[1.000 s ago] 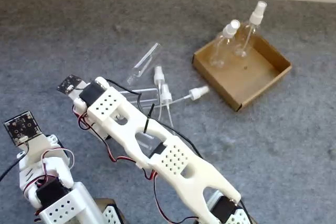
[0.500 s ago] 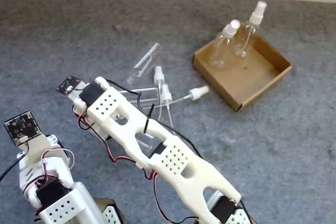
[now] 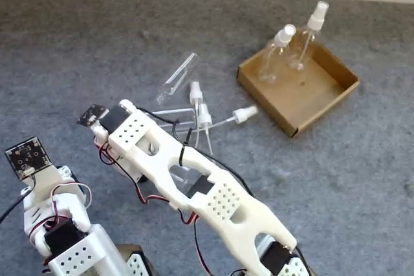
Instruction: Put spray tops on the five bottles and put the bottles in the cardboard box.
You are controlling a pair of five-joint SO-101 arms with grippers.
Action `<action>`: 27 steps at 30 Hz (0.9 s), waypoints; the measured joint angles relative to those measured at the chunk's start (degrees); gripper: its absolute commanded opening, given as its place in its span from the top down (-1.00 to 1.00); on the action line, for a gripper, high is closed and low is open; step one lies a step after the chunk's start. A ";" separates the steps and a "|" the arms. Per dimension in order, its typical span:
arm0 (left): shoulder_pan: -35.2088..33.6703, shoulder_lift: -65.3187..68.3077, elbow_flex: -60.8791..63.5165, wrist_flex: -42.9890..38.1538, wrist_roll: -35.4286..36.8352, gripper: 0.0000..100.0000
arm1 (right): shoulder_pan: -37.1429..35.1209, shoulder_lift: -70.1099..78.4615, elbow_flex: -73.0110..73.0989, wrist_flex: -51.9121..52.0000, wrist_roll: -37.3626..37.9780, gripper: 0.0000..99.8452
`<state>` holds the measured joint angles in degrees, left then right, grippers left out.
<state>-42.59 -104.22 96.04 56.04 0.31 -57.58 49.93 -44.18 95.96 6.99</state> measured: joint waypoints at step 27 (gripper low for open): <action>0.00 0.00 0.00 0.00 0.00 0.99 | 0.00 -0.53 2.55 -5.36 4.66 0.51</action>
<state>-42.59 -104.22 96.04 56.04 0.31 -57.58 49.41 -41.63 90.59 11.65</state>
